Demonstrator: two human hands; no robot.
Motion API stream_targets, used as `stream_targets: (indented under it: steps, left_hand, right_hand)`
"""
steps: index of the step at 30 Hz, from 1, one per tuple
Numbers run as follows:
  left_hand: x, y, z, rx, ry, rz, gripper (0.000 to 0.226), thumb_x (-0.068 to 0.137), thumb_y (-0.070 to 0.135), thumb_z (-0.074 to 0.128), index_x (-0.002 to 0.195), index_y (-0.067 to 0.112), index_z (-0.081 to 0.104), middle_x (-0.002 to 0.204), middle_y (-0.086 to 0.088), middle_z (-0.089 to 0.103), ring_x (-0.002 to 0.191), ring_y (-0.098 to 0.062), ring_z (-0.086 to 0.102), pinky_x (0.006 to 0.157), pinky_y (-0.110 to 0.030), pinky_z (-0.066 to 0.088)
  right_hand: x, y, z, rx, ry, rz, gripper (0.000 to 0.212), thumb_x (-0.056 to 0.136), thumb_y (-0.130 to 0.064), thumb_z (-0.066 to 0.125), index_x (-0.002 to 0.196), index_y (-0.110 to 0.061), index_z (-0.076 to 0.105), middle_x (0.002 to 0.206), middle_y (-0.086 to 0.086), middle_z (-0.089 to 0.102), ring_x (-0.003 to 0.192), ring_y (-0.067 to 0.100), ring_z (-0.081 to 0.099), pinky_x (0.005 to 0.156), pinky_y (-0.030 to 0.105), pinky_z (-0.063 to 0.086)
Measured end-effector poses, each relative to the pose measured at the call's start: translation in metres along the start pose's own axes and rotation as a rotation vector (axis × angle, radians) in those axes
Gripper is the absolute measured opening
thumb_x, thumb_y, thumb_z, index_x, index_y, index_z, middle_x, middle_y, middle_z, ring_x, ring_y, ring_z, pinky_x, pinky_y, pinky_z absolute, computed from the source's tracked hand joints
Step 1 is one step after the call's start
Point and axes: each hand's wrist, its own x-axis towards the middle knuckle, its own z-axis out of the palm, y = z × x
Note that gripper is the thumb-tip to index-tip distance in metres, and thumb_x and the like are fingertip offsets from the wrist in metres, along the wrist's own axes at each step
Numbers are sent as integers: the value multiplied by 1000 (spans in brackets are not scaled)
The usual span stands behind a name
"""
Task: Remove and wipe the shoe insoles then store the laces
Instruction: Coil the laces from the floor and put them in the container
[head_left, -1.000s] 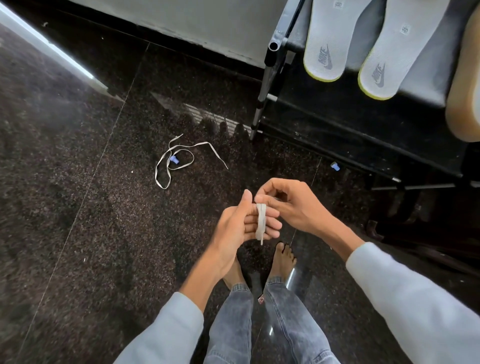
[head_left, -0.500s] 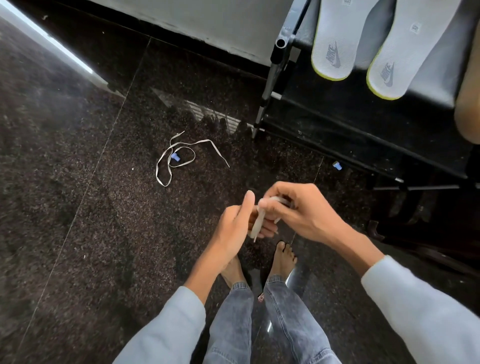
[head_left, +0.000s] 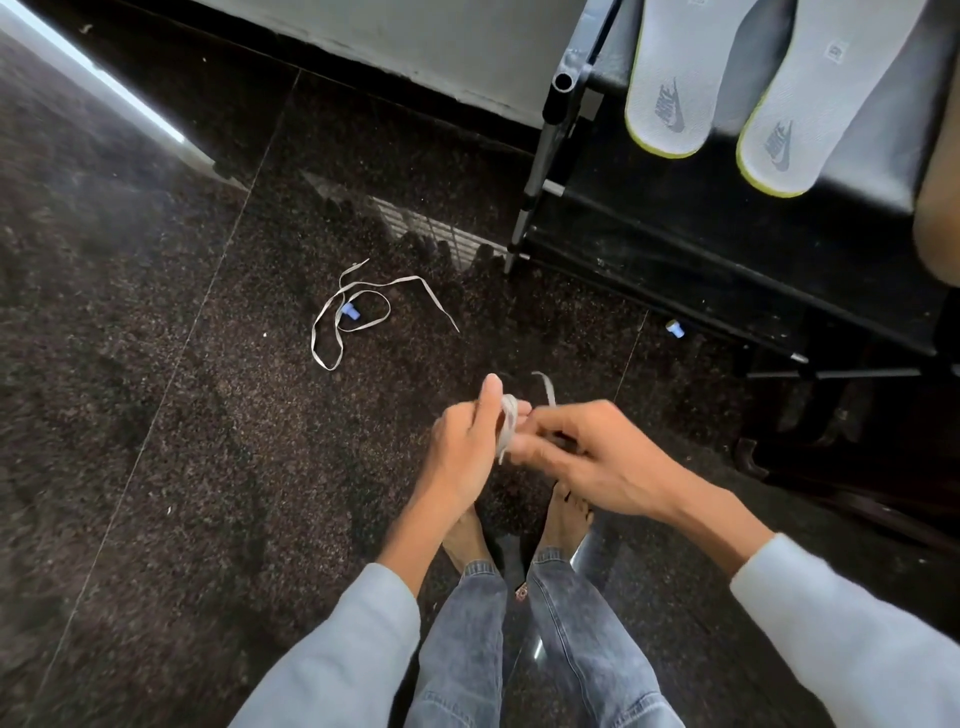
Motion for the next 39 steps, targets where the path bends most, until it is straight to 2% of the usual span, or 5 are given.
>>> stream_targets:
  steps: [5, 10, 18, 29, 39]
  left_hand:
    - [-25, 17, 12, -322, -126, -30, 75, 104, 49, 24, 92, -2, 77, 81, -23, 76, 73, -29, 75, 68, -30, 61]
    - [-17, 23, 12, -593, 17, 53, 66, 98, 52, 29, 106, 4, 73, 101, -18, 77, 95, -27, 75, 82, -30, 60]
    - [-7, 9, 6, 76, 27, 12, 58, 106, 47, 27, 102, 18, 77, 87, 1, 77, 82, -9, 71, 81, -26, 51]
    - [-31, 34, 23, -587, -55, 4, 73, 101, 56, 21, 101, 8, 75, 100, -18, 77, 96, -28, 74, 88, -33, 58]
    - [-28, 18, 31, -144, -45, -23, 65, 103, 55, 30, 101, 8, 74, 76, 10, 72, 77, -7, 67, 71, -23, 51]
  right_hand:
    - [30, 16, -18, -16, 253, 36, 21, 93, -33, 65, 84, -15, 70, 76, 1, 70, 68, 14, 63, 64, 30, 51]
    - [23, 39, 4, -202, 4, 83, 21, 98, -22, 56, 80, -17, 65, 71, -10, 64, 63, 0, 56, 64, 27, 46]
    - [-6, -8, -7, -137, 52, -96, 28, 101, -27, 56, 78, -13, 62, 67, -4, 62, 59, 10, 56, 56, 22, 43]
    - [-5, 45, 13, -182, 20, 43, 21, 99, -24, 49, 87, -19, 66, 77, -11, 62, 67, 2, 53, 68, 27, 46]
    - [-22, 6, 2, -644, 175, -179, 40, 101, -47, 38, 78, -19, 56, 77, -5, 59, 62, 21, 58, 51, 40, 49]
